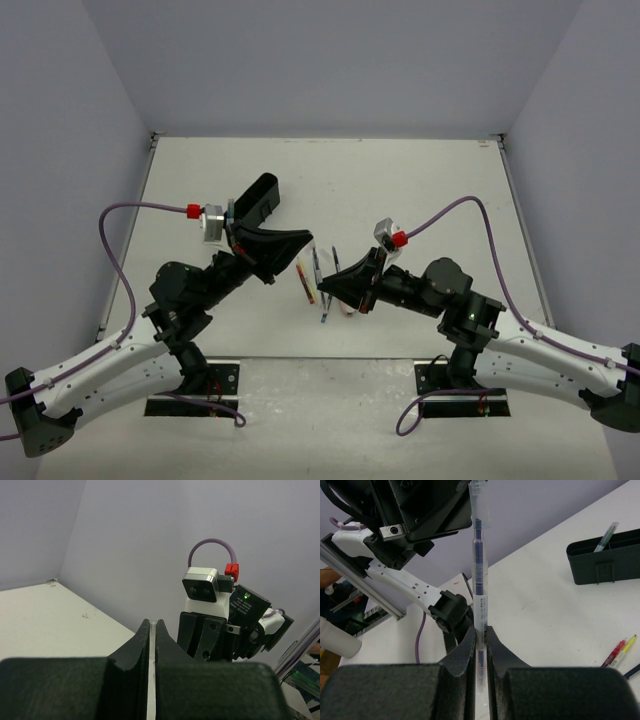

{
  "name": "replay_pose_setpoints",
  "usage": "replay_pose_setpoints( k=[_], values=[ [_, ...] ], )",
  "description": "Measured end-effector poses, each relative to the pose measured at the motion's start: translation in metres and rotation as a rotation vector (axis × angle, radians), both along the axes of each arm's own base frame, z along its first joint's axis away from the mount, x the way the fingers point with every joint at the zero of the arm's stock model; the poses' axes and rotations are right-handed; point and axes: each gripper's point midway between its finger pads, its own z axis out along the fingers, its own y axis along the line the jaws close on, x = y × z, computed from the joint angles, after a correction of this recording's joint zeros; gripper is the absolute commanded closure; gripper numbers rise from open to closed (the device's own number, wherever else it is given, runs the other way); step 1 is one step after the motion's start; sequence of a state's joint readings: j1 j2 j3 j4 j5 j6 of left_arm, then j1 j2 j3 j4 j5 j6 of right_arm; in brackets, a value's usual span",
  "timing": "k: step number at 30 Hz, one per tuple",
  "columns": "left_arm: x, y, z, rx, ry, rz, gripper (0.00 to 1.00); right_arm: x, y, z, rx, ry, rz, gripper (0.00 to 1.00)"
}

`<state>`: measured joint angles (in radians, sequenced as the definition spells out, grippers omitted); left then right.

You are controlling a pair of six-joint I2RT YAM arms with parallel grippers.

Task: Sort the stationery into containers
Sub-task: Close the pen cap on the pen.

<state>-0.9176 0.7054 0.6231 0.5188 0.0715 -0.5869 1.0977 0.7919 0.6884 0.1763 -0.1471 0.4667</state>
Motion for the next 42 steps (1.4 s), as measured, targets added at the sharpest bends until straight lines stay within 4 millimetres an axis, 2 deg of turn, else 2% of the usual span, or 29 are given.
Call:
replay_pose_setpoints(
  k=[12,15,21,23,24,25,26,29,34,36,38,41,42],
  values=[
    [-0.001,-0.001,-0.001,-0.024,0.004,-0.014,1.0,0.002,0.0,0.001,-0.009,-0.003,-0.008,1.0],
    [-0.002,-0.004,-0.006,-0.025,0.014,-0.028,1.0,0.006,0.001,0.01,-0.01,-0.014,-0.028,1.0],
    [-0.003,-0.003,-0.001,-0.062,0.009,-0.038,1.0,0.01,0.0,0.018,-0.033,-0.028,-0.043,1.0],
    [-0.004,-0.002,0.002,-0.07,0.004,-0.038,0.89,0.01,0.0,0.021,-0.04,-0.034,-0.044,1.0],
    [-0.004,-0.002,0.002,-0.073,0.002,-0.038,0.79,0.01,0.0,0.023,-0.043,-0.037,-0.044,1.0],
    [-0.004,-0.001,0.003,-0.076,0.0,-0.038,0.66,0.01,0.0,0.024,-0.047,-0.041,-0.045,1.0],
    [-0.004,-0.001,0.003,-0.078,0.002,-0.038,0.58,0.011,0.0,0.024,-0.049,-0.044,-0.045,1.0],
    [-0.005,-0.005,-0.004,-0.048,0.014,-0.048,0.54,0.013,0.002,0.03,-0.04,-0.056,-0.049,1.0],
    [-0.001,-0.01,-0.021,0.012,0.051,-0.048,0.68,0.014,0.005,0.032,-0.035,-0.064,-0.048,1.0],
    [-0.002,-0.01,-0.02,0.019,0.05,-0.051,0.79,0.015,0.006,0.03,-0.039,-0.063,-0.048,1.0],
    [-0.004,-0.01,-0.018,0.02,0.042,-0.058,0.96,0.015,0.007,0.03,-0.04,-0.062,-0.047,1.0],
    [-0.008,-0.011,-0.015,0.022,0.028,-0.077,1.0,0.015,0.007,0.029,-0.041,-0.064,-0.046,1.0],
    [-0.009,-0.012,-0.015,0.024,0.022,-0.086,1.0,0.015,0.007,0.029,-0.042,-0.066,-0.044,0.89]
  ],
)
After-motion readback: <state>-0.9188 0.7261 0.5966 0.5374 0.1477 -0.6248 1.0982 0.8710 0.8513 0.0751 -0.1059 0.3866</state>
